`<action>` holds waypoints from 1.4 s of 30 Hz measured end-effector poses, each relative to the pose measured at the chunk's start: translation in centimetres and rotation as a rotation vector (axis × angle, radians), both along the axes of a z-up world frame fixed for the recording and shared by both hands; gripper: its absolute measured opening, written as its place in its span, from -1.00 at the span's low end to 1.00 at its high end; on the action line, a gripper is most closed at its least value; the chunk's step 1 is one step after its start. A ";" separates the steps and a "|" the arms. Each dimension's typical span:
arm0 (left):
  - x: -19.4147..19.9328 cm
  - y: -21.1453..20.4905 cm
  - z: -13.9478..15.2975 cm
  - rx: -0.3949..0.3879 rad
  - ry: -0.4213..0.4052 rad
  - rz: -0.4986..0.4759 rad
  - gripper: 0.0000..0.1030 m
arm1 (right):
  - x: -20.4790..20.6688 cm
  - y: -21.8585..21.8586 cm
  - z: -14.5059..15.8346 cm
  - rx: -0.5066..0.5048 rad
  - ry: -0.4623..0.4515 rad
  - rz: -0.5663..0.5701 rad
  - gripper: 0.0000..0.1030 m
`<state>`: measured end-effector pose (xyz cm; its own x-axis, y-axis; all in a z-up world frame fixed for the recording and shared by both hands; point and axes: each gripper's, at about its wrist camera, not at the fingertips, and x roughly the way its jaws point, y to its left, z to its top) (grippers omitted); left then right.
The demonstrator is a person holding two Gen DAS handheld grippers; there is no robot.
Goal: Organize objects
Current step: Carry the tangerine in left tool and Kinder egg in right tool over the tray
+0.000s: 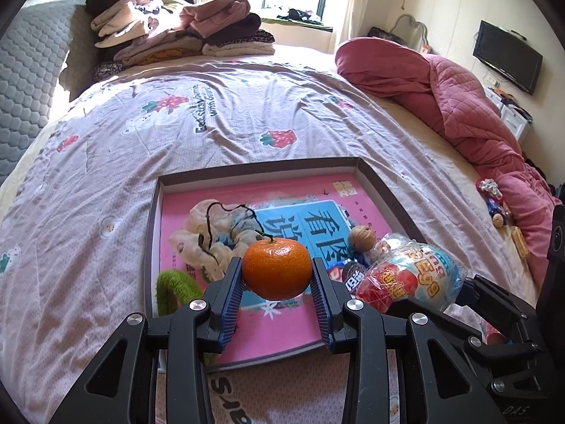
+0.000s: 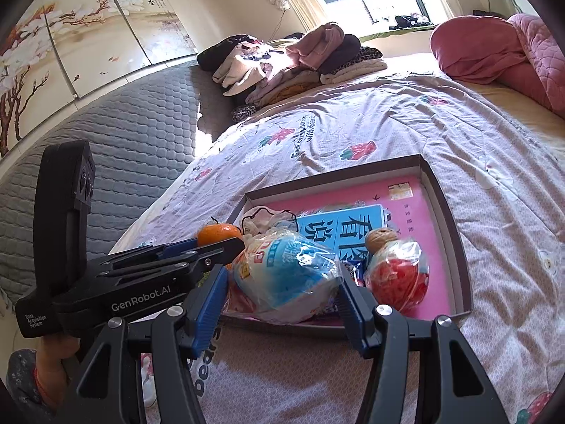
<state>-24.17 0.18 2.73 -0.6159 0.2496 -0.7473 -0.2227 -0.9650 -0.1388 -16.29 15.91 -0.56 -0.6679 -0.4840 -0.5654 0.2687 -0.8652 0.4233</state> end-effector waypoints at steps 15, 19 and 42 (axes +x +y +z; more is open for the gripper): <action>-0.9 0.1 2.6 0.020 0.044 0.015 -0.26 | -1.6 0.9 2.5 0.025 0.045 -0.012 0.16; -0.9 0.0 3.2 0.030 0.057 0.021 -0.26 | -1.9 1.0 3.3 0.040 0.062 -0.018 0.16; -2.5 0.4 2.2 0.023 0.064 0.040 -0.26 | -5.9 1.2 4.6 0.180 0.111 -0.049 0.16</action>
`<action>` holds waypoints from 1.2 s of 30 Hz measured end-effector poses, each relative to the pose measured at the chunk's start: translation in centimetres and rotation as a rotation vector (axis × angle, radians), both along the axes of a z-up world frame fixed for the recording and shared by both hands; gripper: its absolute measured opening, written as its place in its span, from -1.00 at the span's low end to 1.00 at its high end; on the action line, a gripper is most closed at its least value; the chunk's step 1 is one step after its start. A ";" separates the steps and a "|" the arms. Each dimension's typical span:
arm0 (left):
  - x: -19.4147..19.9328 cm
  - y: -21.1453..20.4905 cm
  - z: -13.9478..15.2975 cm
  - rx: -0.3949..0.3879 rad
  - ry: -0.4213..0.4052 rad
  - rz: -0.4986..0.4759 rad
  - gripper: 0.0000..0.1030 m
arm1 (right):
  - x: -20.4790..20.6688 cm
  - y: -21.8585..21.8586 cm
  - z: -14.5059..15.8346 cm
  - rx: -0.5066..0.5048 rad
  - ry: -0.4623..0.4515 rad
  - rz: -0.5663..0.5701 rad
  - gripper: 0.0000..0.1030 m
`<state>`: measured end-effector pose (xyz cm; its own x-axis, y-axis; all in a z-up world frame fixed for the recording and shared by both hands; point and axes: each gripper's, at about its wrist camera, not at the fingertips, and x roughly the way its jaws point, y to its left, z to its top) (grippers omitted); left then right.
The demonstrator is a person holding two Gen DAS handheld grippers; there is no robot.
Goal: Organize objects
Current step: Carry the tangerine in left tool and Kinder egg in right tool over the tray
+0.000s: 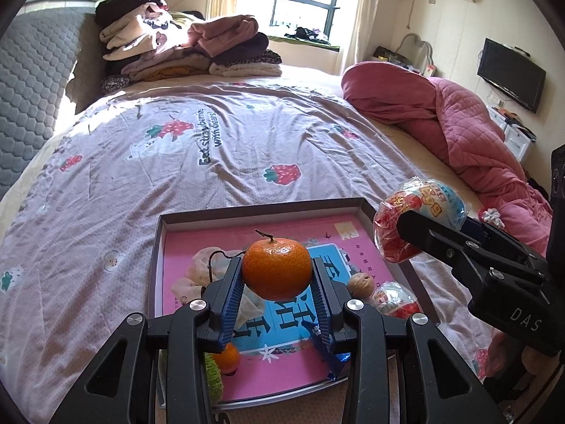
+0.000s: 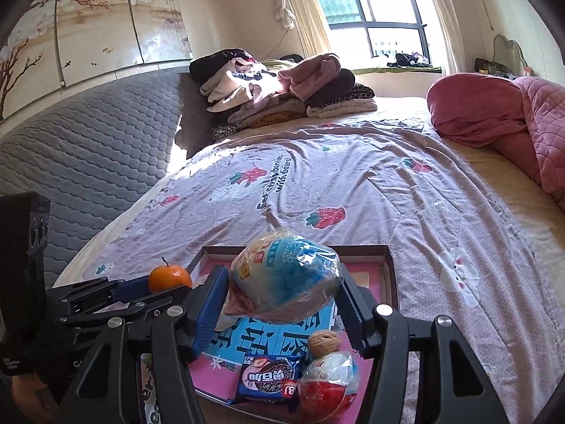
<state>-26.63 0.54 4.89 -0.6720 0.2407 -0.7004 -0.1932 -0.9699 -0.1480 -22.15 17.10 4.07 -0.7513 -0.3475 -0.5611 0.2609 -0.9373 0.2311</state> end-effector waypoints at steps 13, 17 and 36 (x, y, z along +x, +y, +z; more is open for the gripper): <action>-1.1 1.0 -3.4 -0.051 -0.028 0.001 -0.25 | -1.8 -0.1 -2.5 0.095 -0.050 -0.004 0.16; -1.2 1.1 -3.9 -0.048 -0.031 -0.001 -0.25 | -2.0 0.0 -3.2 0.111 -0.064 -0.011 0.16; -2.4 3.7 -7.1 -0.101 -0.088 -0.040 -0.25 | -4.0 0.9 -6.0 0.199 -0.139 -0.023 0.16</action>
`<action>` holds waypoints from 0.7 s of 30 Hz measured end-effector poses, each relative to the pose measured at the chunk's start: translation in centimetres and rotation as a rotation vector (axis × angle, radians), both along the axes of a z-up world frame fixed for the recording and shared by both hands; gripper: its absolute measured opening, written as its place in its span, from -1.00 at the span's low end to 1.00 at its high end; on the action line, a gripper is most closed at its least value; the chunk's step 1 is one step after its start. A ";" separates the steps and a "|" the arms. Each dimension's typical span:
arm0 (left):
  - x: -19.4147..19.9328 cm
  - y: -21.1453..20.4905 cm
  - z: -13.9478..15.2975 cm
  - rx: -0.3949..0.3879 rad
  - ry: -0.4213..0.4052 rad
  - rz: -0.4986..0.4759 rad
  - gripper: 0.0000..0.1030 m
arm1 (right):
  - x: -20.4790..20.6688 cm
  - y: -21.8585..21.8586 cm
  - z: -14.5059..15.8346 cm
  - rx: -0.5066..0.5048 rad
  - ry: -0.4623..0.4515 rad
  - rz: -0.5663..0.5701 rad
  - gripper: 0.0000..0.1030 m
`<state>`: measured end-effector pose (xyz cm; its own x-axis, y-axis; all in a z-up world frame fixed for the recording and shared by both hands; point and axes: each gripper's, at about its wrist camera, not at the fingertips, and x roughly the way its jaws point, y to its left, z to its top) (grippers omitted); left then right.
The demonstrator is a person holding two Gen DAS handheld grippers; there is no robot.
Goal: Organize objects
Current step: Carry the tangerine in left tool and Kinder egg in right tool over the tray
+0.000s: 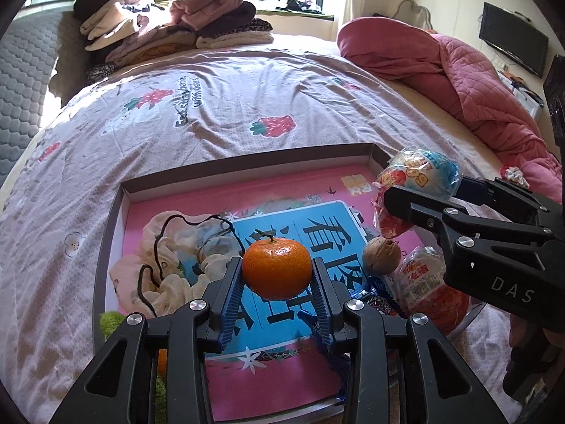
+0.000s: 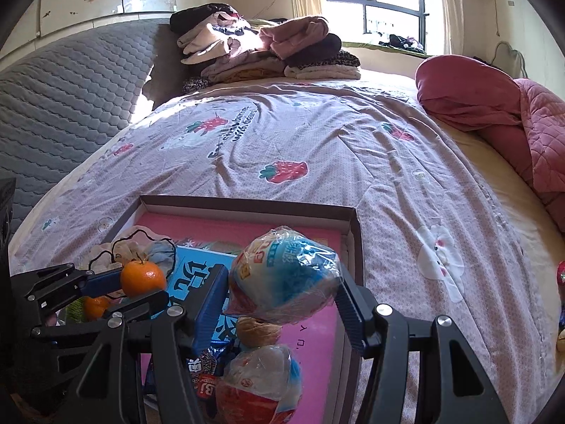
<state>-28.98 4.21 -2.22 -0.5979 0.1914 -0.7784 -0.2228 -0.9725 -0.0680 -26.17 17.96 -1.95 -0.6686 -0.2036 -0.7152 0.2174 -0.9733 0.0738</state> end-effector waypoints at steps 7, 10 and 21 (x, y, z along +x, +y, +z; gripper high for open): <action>-0.5 0.2 -1.4 0.001 -0.036 0.007 -0.25 | -1.2 -0.6 -1.3 0.040 -0.054 0.002 0.16; -0.7 0.0 -1.7 0.005 -0.039 0.012 -0.25 | -1.4 -0.6 -1.9 0.044 -0.070 0.000 0.16; -1.2 0.1 -2.5 0.001 -0.049 0.018 -0.24 | -2.4 -0.8 -3.2 0.066 -0.108 -0.006 0.16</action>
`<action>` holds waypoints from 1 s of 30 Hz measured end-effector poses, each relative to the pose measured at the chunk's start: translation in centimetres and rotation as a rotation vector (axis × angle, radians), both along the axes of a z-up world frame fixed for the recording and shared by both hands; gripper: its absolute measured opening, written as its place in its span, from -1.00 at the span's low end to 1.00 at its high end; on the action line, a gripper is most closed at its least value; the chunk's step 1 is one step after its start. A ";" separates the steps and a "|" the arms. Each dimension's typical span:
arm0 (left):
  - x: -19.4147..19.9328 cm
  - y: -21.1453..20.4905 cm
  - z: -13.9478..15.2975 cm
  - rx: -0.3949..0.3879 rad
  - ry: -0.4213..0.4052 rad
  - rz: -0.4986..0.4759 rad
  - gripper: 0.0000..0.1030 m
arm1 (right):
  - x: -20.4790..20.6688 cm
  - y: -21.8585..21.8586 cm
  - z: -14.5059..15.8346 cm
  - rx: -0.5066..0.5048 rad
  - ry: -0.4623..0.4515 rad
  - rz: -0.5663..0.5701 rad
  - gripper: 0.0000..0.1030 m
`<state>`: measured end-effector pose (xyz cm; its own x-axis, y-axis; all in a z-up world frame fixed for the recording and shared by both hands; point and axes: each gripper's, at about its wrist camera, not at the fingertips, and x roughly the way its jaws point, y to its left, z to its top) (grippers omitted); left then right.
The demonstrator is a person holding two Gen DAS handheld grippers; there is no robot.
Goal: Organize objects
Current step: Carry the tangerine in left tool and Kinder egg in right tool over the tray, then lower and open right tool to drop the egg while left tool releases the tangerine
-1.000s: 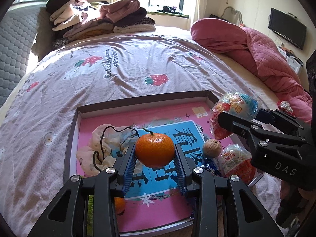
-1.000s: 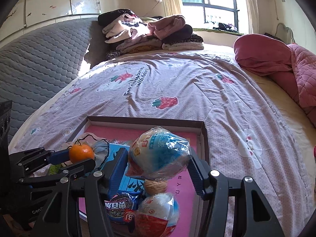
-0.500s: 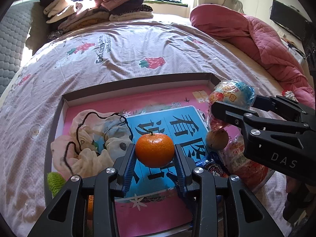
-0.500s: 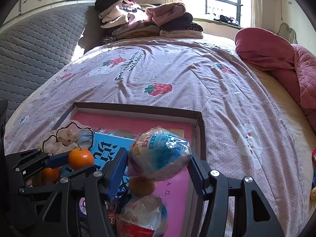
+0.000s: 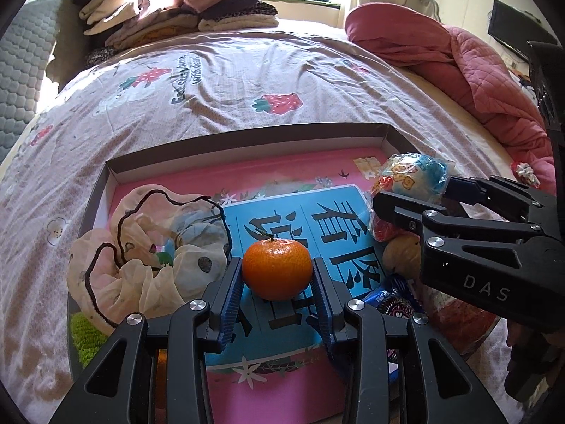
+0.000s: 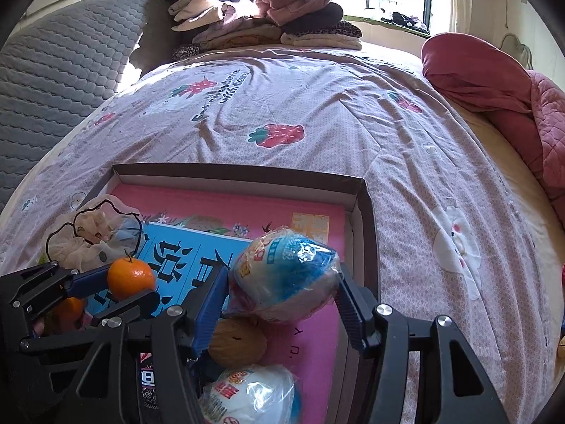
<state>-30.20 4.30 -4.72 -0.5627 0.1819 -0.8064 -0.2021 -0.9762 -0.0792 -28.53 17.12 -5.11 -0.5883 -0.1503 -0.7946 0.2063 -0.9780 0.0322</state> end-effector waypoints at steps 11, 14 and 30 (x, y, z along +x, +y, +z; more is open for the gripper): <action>0.3 0.1 0.1 -0.016 0.006 0.006 -0.22 | 0.3 -0.2 0.2 0.022 -0.003 0.002 0.17; 0.5 0.0 0.2 -0.023 0.009 0.009 -0.20 | 0.3 -0.2 0.0 0.037 -0.020 0.004 0.17; 1.7 0.1 1.2 -0.014 0.023 0.003 0.09 | 1.5 0.2 0.8 0.046 -0.002 -0.009 0.25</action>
<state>-28.48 4.41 -3.52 -0.5813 0.1692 -0.7959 -0.2009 -0.9777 -0.0612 -27.00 17.32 -4.28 -0.5880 -0.1082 -0.8016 0.1977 -0.9802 -0.0127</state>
